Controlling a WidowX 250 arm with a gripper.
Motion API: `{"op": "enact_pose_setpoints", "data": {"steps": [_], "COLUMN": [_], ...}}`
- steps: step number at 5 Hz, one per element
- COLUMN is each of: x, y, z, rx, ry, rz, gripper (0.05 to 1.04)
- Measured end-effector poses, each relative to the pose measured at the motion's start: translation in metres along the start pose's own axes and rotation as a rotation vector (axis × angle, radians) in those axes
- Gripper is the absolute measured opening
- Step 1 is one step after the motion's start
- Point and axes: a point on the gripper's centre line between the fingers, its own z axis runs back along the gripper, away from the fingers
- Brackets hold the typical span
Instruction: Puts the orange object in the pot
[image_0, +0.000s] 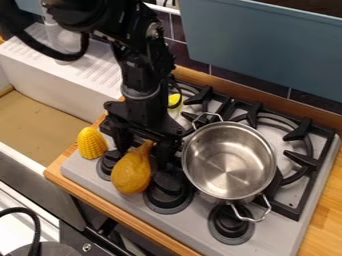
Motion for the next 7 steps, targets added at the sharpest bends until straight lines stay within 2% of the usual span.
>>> {"op": "enact_pose_setpoints", "data": {"steps": [1, 3, 4, 6, 7], "x": [0.000, -0.002, 0.001, 0.011, 0.014], "y": [0.000, 0.004, 0.009, 0.020, 0.031], "z": [-0.001, -0.007, -0.002, 0.013, 0.025], "rx": [0.001, 0.002, -0.007, -0.012, 0.032], "ry": [0.005, 0.034, 0.049, 0.084, 0.120], "rz": [-0.002, 0.009, 0.017, 0.035, 0.014], "gripper": [0.968, 0.411, 0.306, 0.306, 0.306]}}
